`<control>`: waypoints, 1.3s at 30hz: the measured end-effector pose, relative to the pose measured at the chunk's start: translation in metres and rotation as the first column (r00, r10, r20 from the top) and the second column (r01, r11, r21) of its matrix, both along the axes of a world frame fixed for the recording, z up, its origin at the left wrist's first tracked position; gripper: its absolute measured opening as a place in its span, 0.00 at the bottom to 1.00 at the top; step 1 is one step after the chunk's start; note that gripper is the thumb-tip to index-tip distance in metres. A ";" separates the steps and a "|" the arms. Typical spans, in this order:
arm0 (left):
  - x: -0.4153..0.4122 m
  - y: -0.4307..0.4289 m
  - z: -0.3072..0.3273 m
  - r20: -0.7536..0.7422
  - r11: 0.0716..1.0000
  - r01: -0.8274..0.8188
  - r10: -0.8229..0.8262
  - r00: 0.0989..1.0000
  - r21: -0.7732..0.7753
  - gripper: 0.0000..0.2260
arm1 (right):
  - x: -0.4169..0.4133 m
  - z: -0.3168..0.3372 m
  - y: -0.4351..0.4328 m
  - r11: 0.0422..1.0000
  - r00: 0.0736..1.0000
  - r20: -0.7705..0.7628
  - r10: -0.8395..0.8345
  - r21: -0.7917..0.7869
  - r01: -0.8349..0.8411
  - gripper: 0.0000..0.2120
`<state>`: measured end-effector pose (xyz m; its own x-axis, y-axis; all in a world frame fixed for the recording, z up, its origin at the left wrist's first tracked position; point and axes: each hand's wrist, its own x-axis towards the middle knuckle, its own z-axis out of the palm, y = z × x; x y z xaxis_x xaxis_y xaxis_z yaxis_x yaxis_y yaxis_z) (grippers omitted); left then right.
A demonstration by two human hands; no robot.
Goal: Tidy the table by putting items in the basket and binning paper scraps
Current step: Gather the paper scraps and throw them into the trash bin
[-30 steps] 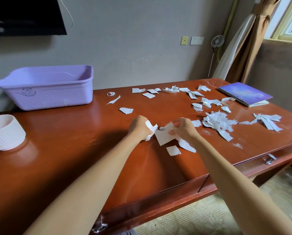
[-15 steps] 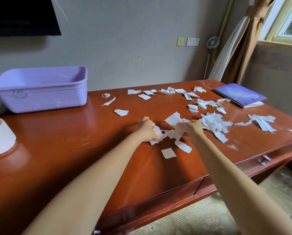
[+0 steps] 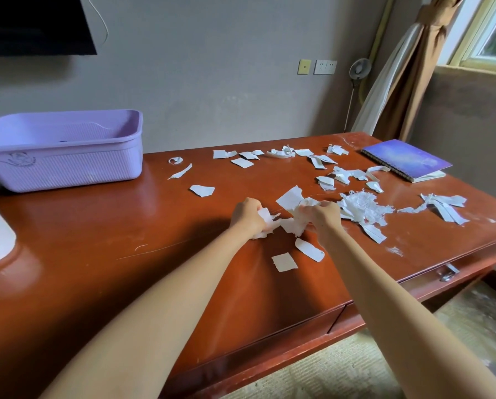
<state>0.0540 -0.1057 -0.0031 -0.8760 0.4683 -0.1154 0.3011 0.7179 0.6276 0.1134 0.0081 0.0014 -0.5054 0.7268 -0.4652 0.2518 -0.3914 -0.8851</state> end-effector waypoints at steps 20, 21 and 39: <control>-0.023 -0.239 0.018 0.093 0.773 -0.416 0.427 0.900 0.479 0.04 | -0.044 0.021 -0.218 0.796 0.848 -0.004 0.530 0.346 -0.496 0.03; -0.021 -0.259 0.019 0.095 0.750 -0.442 0.458 0.884 0.492 0.04 | -0.047 0.020 -0.237 0.776 0.824 -0.023 0.566 0.353 -0.523 0.02; 0.064 -0.647 -0.067 0.283 0.056 -0.865 0.933 0.224 0.499 0.01 | -0.034 -0.071 -0.640 0.267 0.362 0.133 0.923 0.457 -0.848 0.07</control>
<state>0.1182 -0.7524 -0.0700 -0.6526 -0.7498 -0.1089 -0.2712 0.0969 0.9576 0.0794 -0.6319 -0.0696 -0.9792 -0.1430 -0.1441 0.0813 0.3745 -0.9237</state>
